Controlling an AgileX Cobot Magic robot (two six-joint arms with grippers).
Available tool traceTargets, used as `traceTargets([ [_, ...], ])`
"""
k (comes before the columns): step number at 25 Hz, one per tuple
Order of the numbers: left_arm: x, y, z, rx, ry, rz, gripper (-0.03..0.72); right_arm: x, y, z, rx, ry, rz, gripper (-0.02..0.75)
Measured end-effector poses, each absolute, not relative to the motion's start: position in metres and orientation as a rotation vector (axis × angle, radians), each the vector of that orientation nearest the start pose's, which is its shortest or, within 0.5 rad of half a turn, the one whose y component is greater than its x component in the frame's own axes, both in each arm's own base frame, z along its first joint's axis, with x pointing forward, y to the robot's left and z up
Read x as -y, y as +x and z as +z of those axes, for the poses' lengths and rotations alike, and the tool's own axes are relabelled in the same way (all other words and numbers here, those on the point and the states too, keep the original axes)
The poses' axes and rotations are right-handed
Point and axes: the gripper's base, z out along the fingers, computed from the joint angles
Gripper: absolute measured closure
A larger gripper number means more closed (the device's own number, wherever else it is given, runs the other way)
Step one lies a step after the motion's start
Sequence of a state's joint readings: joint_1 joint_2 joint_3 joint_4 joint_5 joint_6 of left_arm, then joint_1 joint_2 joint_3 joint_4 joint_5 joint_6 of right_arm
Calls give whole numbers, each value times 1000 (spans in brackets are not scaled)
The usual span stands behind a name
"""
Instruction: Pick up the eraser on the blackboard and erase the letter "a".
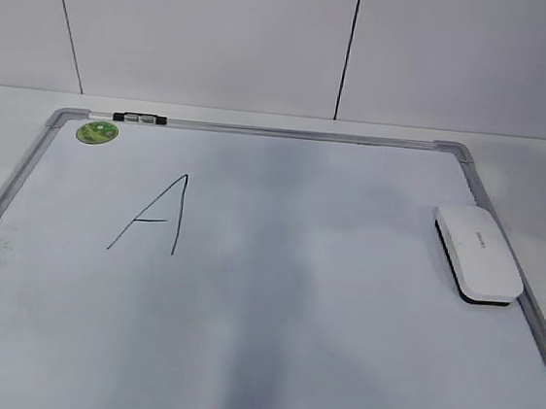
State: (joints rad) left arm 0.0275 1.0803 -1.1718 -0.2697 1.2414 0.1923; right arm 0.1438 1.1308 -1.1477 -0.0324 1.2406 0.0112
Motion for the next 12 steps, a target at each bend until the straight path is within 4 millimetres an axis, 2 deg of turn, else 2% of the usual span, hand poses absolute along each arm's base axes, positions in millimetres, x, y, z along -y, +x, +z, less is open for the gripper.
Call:
traceTargets([
  [6,20,124,370,-2510,185,-283,287,-17,138,351,-2639,-179,8,143],
  [12,22,61,357,-2384,205,-261,287,-8,77,351,-2480,-164,19,143],
])
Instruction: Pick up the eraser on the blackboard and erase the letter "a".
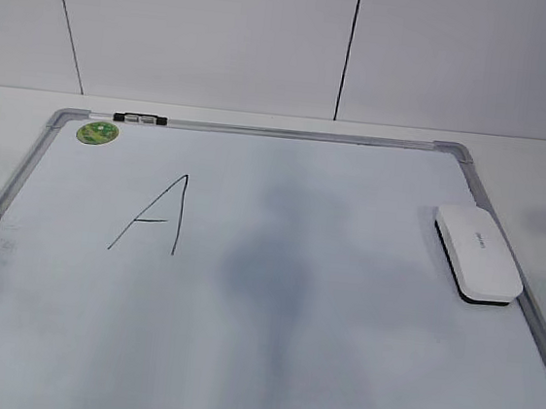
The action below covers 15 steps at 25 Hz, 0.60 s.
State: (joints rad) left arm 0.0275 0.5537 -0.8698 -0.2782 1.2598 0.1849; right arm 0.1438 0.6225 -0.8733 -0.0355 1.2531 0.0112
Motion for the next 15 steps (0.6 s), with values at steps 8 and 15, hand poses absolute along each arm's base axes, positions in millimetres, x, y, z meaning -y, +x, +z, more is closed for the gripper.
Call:
traceTargets([
  [8,23,17,333,-2276,217,-240,287,1,23,329,-2333,-149,10,143],
  [15,21,8,294,-2318,210,-212,287,5,-1,295,-2289,-162,0,143],
])
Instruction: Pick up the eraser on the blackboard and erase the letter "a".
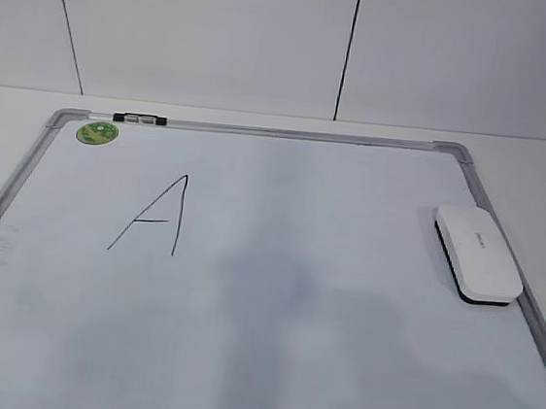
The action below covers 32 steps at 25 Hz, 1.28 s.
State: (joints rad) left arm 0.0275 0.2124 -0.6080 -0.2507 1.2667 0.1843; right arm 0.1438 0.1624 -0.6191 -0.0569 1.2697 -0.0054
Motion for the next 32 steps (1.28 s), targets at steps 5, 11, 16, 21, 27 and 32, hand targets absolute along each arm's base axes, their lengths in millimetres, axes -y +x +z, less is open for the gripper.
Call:
traceTargets([
  [5,20,7,279,-2339,206,-199,287,7,0,278,-2325,-169,-27,143],
  [11,17,15,279,-2274,183,-150,287,6,6,275,-2287,-175,-31,143],
  [16,16,19,275,-2254,173,-142,287,5,11,270,-2265,-177,-30,143],
  [21,16,19,276,-2243,170,-141,287,5,12,270,-2259,-177,-32,143],
  [27,16,20,276,-2241,170,-140,287,5,12,270,-2255,-179,-33,144],
  [32,16,20,276,-2241,170,-140,287,5,12,270,-2255,-179,-33,143],
])
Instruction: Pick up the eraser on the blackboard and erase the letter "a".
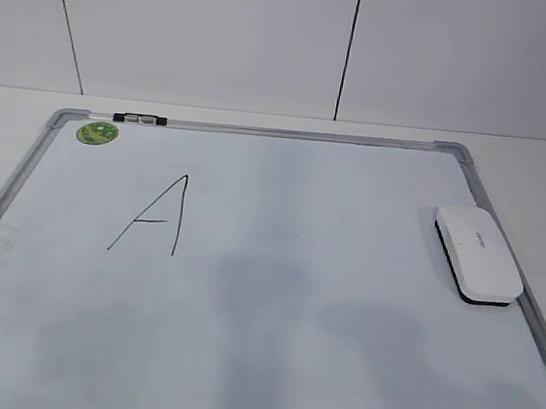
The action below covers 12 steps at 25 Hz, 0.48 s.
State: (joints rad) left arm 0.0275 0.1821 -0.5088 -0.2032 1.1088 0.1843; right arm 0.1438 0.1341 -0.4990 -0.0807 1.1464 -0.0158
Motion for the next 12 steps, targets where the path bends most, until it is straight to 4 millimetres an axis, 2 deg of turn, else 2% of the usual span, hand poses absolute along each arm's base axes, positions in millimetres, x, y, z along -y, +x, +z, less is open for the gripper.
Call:
traceTargets([
  [6,16,20,276,-2241,170,-140,287,5,12,270,-2255,-172,-36,144],
  [12,16,16,277,-2215,167,-134,311,6,11,270,-2262,-48,-95,143],
])
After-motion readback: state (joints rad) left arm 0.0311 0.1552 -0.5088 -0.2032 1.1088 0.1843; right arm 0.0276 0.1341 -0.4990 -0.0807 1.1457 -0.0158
